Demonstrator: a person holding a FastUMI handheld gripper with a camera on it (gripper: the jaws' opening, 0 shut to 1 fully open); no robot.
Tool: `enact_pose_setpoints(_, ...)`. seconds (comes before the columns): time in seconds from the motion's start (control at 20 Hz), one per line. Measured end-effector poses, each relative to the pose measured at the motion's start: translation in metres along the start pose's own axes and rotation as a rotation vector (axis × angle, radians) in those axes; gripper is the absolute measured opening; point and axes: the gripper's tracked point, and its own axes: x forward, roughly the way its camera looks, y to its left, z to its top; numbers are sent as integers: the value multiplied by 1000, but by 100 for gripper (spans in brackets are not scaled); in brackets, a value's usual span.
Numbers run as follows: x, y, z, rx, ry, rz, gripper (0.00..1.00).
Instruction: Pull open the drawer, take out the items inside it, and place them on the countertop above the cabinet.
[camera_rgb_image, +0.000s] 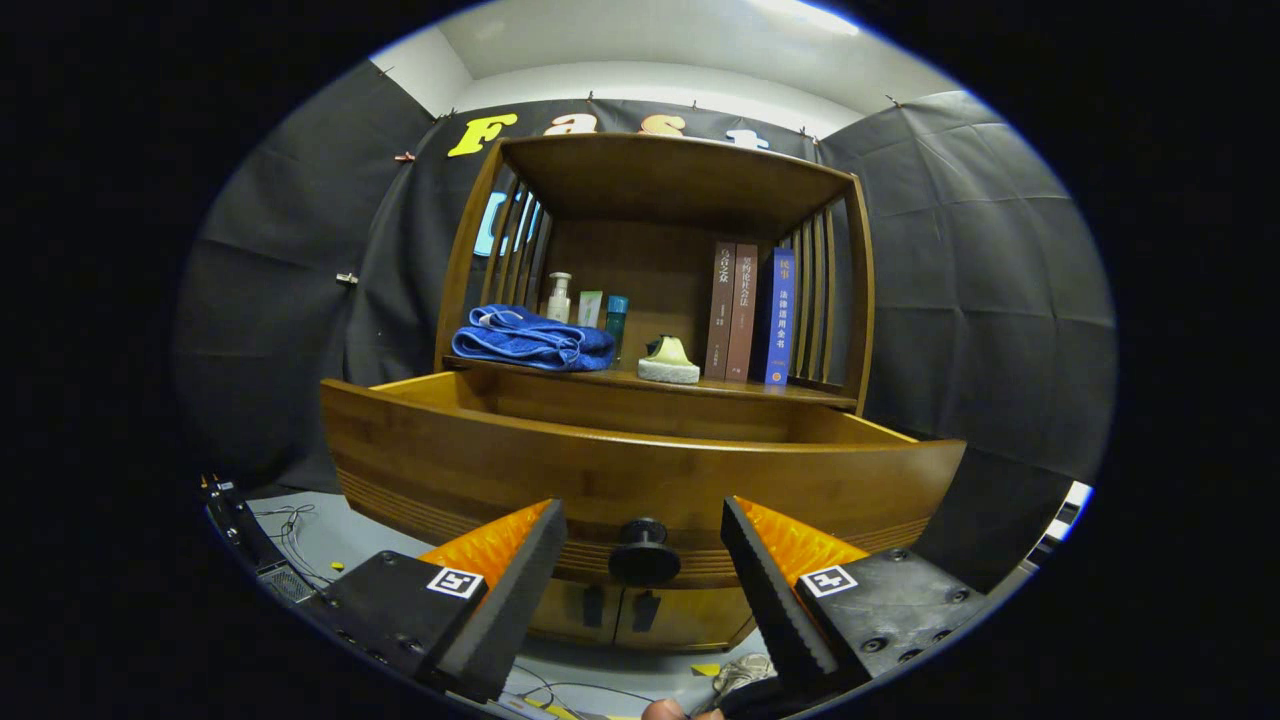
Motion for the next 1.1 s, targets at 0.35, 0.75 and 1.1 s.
enact_pose_setpoints(0.35,26,1,-14,65,21,-11,99)
enact_pose_setpoints(0.75,73,2,-10,66,28,-16,100)
enact_pose_setpoints(1.1,133,2,-8,79,40,-22,100)
